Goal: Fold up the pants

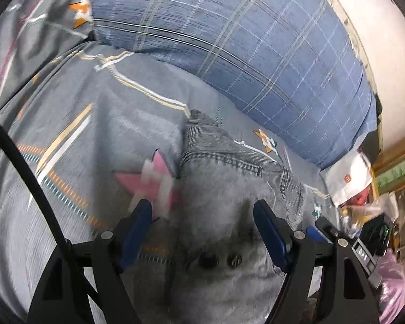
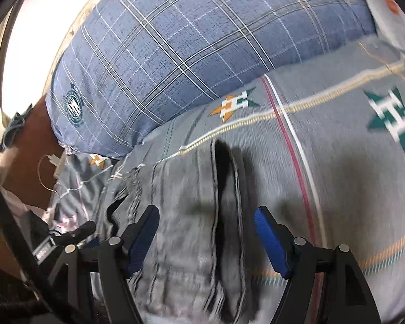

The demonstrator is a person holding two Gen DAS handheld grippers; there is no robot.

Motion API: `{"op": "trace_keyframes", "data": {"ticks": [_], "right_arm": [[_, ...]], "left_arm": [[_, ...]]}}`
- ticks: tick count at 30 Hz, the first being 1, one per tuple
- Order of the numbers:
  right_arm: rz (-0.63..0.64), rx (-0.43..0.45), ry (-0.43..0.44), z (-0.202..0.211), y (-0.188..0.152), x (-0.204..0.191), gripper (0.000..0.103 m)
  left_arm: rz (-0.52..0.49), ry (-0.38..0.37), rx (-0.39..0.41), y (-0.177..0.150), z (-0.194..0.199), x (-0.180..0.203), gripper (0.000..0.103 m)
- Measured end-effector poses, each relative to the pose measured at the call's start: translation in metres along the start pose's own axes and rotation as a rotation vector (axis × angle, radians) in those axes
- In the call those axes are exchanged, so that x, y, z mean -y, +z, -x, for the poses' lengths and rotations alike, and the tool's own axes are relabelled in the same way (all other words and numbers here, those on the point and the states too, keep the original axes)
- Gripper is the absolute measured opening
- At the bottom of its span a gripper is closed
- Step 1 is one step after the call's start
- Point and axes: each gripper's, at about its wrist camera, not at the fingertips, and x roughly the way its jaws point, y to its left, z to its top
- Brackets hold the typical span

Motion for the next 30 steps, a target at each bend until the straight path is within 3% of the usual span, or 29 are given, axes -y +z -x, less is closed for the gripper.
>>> {"op": "trace_keyframes", "data": {"ticks": [3,6,7,8,9,12,14,16,17,20,25,30], "right_arm": [[-0.007,-0.053,0.027,-0.022,-0.004,0.016,0.076],[-0.069,-0.055,0.063,-0.029,-0.013,0.030,0.075],[-0.058,-0.061,0.073,-0.029,-0.010,0.028,0.073],[-0.045,-0.066,0.096,-0.031,-0.008,0.025,0.061],[-0.040,-0.078,0.103,-0.035,-0.008,0.024,0.054],[0.019,-0.087,0.053,-0.041,-0.012,0.016,0.047],[0.060,-0.081,0.036,-0.039,-0.014,0.009,0.037],[0.099,-0.063,0.016,-0.036,-0.016,0.002,0.032],[0.114,-0.053,0.012,-0.033,-0.017,0.000,0.024],[0.152,0.001,0.039,-0.019,-0.020,-0.010,0.019],[0.194,0.089,0.120,0.010,-0.023,-0.026,0.018],[0.201,0.090,0.126,0.016,-0.022,-0.037,0.018]], "left_arm": [[-0.075,-0.011,-0.032,-0.011,-0.023,-0.006,0.077],[-0.037,0.004,-0.018,-0.020,-0.032,-0.014,0.068],[-0.058,-0.012,-0.024,-0.018,-0.032,-0.009,0.057],[-0.072,-0.045,-0.042,-0.016,-0.033,-0.006,0.049],[-0.061,-0.069,-0.041,-0.015,-0.032,-0.007,0.049],[-0.012,-0.091,-0.057,-0.018,-0.038,-0.017,0.045],[-0.005,-0.115,-0.044,-0.019,-0.035,-0.018,0.031],[-0.052,-0.119,-0.012,-0.020,-0.026,-0.010,0.025],[-0.091,-0.109,0.013,-0.024,-0.019,-0.003,0.024],[-0.121,-0.117,0.056,-0.032,-0.004,0.003,0.023],[-0.151,-0.159,0.146,-0.032,0.027,0.011,0.023],[-0.130,-0.151,0.158,-0.025,0.032,0.008,0.023]]}}
